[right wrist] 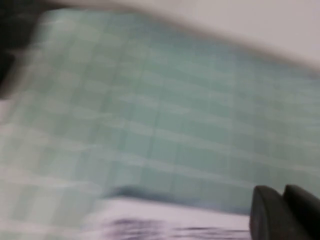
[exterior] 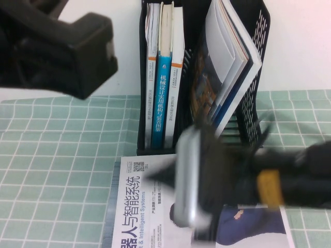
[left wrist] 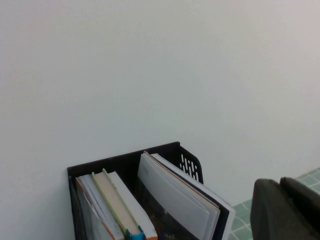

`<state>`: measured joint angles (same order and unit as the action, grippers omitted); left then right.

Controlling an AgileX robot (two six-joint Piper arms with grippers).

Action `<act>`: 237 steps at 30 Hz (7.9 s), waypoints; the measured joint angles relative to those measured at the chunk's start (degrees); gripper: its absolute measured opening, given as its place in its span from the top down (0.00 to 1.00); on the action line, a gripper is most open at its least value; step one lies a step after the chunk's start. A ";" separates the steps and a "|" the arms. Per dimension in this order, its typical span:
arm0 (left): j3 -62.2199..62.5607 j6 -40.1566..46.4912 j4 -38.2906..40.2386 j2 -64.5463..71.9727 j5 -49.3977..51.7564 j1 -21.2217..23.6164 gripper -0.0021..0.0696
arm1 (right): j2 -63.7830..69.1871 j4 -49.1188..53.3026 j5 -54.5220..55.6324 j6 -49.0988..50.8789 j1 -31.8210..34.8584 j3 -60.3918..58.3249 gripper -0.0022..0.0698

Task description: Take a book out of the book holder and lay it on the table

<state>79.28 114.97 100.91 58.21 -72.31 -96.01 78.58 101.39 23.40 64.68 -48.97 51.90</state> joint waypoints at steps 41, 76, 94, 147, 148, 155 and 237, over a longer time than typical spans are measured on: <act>-30.32 -19.72 -5.41 -2.19 22.02 0.00 0.97 | -63.34 -79.37 -51.42 -63.24 0.21 -39.14 0.97; -31.86 -23.16 -14.04 1.59 2.76 0.53 0.97 | -63.34 -78.77 -51.64 -63.24 0.21 -39.35 0.97; 4.23 -20.48 -6.29 -4.65 19.49 18.05 0.97 | -63.34 -78.77 -51.64 -63.24 0.21 -39.35 0.97; -70.42 -7.85 -1.39 -54.25 73.05 92.17 0.97 | -63.47 -78.77 -51.64 -63.24 0.21 -39.35 0.97; -70.42 -9.59 -2.18 -55.04 73.31 92.33 0.97 | -63.47 -78.77 -51.64 -63.24 0.21 -39.35 0.97; -70.46 -60.68 -51.49 -57.58 82.07 97.42 0.97 | -63.47 -78.77 -51.64 -63.24 0.21 -39.35 0.97; -80.65 -121.42 -102.59 -58.85 91.50 89.71 0.97 | -63.47 -75.98 -49.60 -60.35 9.74 -39.35 0.97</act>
<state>-1.36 -6.45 -1.68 -0.64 19.19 -6.29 15.11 25.41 -26.19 4.32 -39.23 12.55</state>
